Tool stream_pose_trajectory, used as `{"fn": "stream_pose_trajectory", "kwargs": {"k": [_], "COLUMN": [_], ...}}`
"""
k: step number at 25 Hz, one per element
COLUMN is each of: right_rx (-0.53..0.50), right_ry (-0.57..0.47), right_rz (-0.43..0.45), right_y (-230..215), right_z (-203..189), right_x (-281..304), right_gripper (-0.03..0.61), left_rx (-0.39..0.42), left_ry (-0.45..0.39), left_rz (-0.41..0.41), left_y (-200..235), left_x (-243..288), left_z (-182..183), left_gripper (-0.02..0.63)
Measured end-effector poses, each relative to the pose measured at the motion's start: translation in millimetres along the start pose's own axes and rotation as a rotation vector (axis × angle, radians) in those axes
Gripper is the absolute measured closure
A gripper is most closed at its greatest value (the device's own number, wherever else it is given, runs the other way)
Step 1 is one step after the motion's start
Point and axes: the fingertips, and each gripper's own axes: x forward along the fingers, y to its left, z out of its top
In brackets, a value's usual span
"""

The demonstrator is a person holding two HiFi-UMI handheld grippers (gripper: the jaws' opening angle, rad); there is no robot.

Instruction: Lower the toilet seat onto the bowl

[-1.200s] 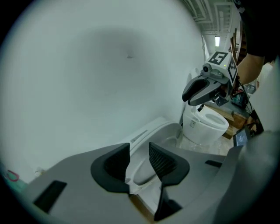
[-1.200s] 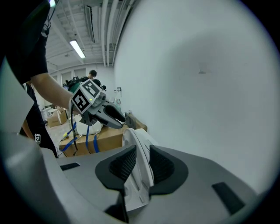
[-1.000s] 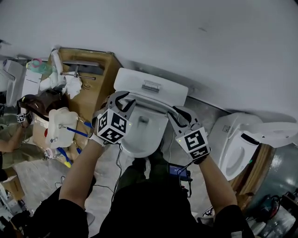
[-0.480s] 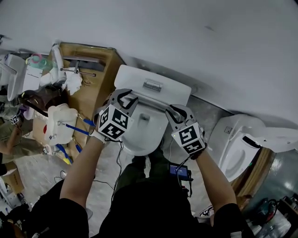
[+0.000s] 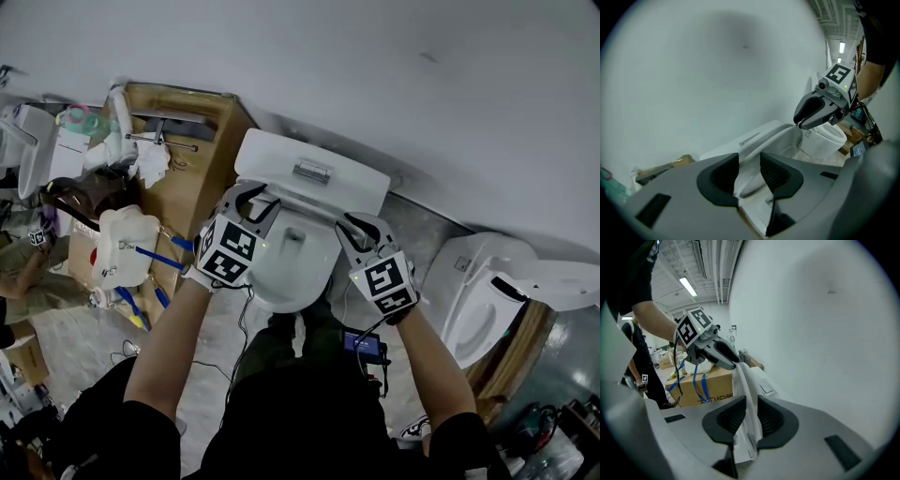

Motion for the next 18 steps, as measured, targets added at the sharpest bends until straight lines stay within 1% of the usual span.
{"fn": "stream_pose_trajectory", "kwargs": {"k": [9,18], "right_rx": [0.025,0.008], "right_ry": [0.055,0.074], "right_rz": [0.045,0.116], "right_y": [22.4,46.9], "right_z": [-18.5,-27.1], "right_x": [1.4,-5.3], "right_gripper": [0.491,0.492], "left_rx": [-0.027,-0.051], "left_ry": [-0.008,0.014], "left_rz": [0.016,0.041], "left_y": [-11.3,-26.3], "left_x": [-16.0,-32.1], "left_z": [-13.2,-29.7], "left_gripper": [0.459,0.453]}}
